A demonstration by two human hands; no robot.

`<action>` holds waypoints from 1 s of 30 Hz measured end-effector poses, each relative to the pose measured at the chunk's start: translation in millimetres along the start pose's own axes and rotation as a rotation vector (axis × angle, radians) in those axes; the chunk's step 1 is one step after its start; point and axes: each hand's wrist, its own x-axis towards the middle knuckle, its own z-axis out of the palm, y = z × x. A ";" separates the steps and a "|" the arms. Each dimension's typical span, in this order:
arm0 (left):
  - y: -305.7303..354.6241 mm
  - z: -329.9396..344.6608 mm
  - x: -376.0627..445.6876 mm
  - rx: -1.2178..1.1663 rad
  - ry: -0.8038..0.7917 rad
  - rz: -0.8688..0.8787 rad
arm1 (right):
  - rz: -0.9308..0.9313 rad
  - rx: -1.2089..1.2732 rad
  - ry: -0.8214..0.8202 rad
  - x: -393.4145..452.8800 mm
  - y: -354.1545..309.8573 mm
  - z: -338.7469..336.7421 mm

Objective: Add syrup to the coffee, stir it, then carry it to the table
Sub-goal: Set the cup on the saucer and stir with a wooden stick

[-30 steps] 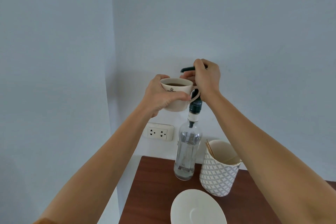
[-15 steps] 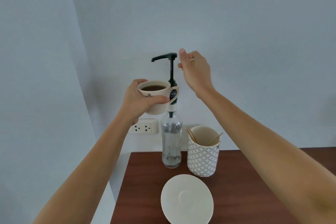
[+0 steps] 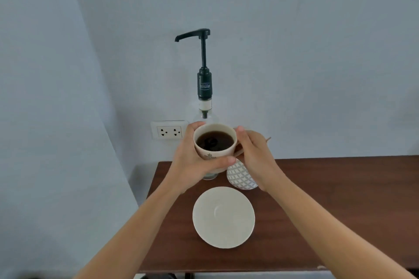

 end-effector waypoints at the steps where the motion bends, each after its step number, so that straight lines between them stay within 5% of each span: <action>1: -7.6 5.2 -6.5 -0.003 -0.028 -0.004 | 0.011 0.017 0.005 -7.0 9.4 -1.8; 9: -67.5 33.2 -55.2 -0.001 -0.150 -0.100 | 0.228 0.053 0.026 -51.2 78.7 -3.7; 22: -91.1 44.0 -83.4 0.069 -0.142 -0.073 | 0.279 -0.068 -0.035 -72.9 102.6 -1.8; 30: -99.1 45.4 -86.6 0.125 -0.109 -0.113 | -0.431 -0.687 0.304 -16.5 33.1 -20.0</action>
